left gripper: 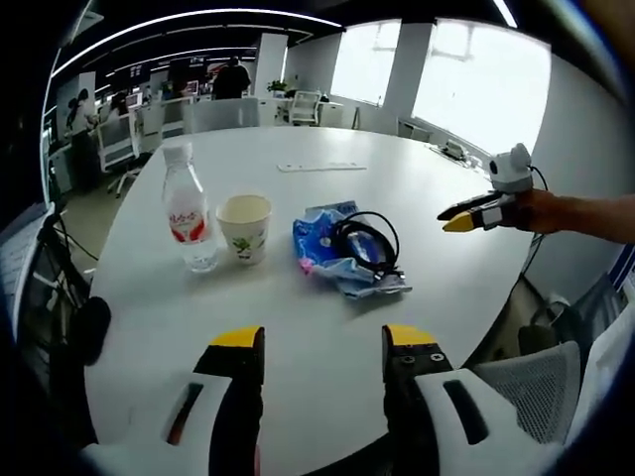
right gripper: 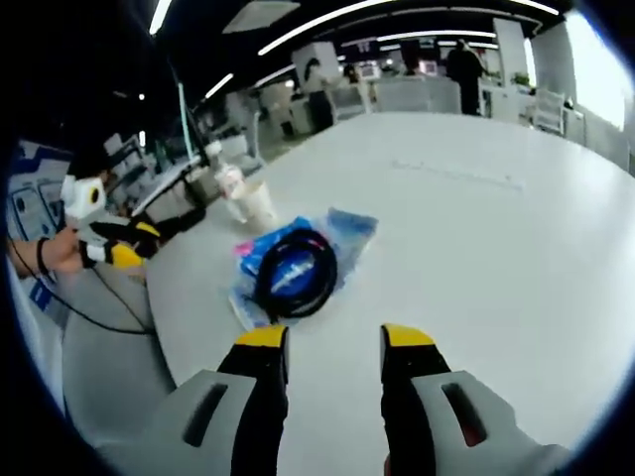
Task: Arrange the tabletop items into an orderly group along one side of the table until the central work area is clear of visible clutter.
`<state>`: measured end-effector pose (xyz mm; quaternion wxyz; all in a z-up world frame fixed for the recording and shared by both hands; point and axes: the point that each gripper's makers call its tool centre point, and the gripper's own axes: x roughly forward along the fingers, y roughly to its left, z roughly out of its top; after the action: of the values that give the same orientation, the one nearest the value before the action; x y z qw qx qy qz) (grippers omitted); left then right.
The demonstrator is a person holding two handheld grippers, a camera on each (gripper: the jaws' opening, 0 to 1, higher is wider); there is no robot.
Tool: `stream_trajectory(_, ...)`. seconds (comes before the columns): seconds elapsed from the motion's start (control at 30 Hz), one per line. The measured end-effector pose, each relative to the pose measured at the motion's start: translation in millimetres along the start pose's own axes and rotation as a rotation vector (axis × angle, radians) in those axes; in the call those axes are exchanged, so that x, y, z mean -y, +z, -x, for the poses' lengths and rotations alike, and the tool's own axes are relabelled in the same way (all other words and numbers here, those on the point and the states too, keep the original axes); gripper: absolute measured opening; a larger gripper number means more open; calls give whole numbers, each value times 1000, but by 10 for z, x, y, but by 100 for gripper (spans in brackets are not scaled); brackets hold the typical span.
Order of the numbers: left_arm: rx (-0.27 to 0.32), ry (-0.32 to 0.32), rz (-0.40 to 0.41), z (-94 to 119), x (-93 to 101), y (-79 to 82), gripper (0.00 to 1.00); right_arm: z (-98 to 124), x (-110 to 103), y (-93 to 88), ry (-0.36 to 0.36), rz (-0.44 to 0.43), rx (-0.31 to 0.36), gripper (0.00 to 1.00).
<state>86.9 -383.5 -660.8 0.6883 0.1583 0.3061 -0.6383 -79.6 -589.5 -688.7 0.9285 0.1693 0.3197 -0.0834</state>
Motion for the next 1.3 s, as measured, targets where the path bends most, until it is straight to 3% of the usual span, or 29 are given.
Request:
stream_trajectory(0.43,-5,15,15,74,-43,-56,47,-357,-153,89,35,-50,1,33)
stream_trajectory(1.3,-11,41,52,176,-68,-227,47,-809,-122,219,11,-196,36,28)
